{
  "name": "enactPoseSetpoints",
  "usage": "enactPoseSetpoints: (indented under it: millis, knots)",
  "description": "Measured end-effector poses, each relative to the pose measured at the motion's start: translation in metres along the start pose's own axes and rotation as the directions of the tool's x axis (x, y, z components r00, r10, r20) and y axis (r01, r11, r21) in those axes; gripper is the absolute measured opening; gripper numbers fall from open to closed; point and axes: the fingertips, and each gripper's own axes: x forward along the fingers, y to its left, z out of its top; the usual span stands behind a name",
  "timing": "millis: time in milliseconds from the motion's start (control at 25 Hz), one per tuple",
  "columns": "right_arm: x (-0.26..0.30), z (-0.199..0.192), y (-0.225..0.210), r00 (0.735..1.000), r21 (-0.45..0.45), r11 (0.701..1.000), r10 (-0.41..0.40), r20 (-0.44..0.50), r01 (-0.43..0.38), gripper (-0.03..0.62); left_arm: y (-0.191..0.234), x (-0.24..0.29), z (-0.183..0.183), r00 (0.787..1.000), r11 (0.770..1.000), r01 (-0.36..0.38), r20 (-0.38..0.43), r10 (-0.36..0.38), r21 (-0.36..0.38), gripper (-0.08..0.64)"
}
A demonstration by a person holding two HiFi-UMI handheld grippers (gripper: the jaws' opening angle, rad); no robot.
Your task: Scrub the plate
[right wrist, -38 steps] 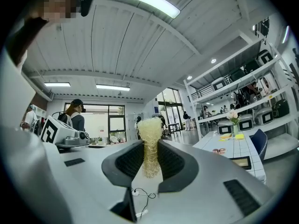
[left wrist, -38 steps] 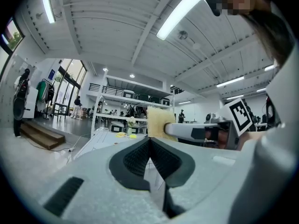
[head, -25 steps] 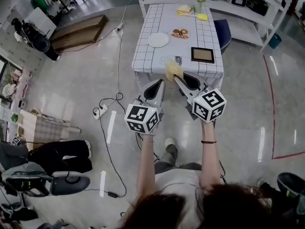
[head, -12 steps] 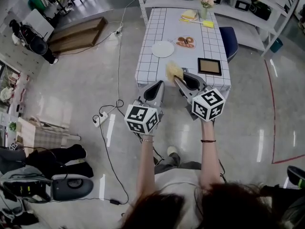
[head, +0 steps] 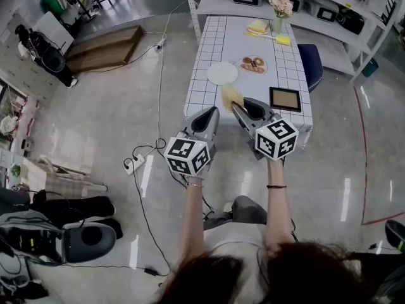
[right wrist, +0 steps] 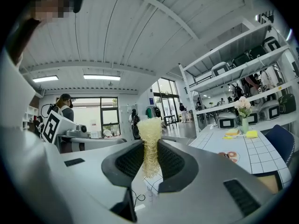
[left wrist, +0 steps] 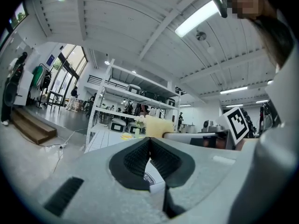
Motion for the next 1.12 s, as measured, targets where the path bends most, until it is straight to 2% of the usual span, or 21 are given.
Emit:
enactPoseSetpoints:
  millis: [400, 800, 1120]
  knots:
    - [0.022, 0.006, -0.02, 1.0, 0.021, 0.999, 0.027, 0.012, -0.027, 0.08, 0.022, 0.022, -0.004, 1.0, 1.0, -0.005, -0.029, 0.005, -0.008, 0.011]
    - [0.063, 0.002, -0.066, 0.997, 0.036, 0.998, 0.052, -0.049, -0.05, 0.08, 0.058, 0.069, -0.011, 0.998, 0.998, -0.025, -0.066, 0.022, -0.052, 0.011]
    - [0.097, 0.001, -0.096, 0.991, 0.072, 0.993, 0.096, -0.089, -0.09, 0.08, 0.088, 0.099, -0.013, 0.994, 0.994, -0.07, -0.084, 0.063, -0.088, 0.011]
